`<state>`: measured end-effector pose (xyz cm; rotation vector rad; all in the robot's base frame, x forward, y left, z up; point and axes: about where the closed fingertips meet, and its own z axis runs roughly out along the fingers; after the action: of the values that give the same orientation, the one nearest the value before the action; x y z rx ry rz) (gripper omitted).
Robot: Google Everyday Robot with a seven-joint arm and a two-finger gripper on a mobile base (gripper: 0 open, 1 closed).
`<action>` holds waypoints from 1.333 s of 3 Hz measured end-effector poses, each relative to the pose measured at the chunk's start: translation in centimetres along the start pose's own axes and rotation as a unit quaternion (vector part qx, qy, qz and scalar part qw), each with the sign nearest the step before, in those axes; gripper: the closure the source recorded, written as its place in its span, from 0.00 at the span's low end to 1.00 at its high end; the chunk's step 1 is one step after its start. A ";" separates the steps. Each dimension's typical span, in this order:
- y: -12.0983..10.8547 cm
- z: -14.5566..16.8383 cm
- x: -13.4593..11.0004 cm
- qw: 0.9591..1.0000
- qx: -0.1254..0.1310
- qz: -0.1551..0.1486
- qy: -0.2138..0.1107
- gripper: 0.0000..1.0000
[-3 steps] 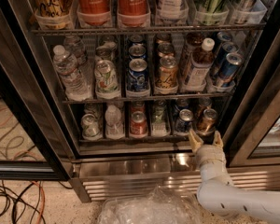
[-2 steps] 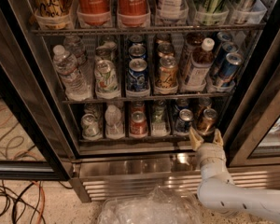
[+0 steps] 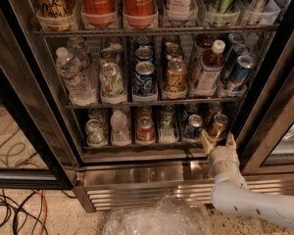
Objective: Pick orange can from bottom shelf of fridge
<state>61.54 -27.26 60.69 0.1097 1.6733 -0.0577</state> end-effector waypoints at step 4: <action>-2.1 4.4 0.7 1.000 -0.003 0.003 0.016 0.33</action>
Offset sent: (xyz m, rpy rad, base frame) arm 0.0157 -0.0328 -0.0064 -0.0037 0.0220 -0.0280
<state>65.56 -29.80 59.47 0.1115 1.7041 -0.0456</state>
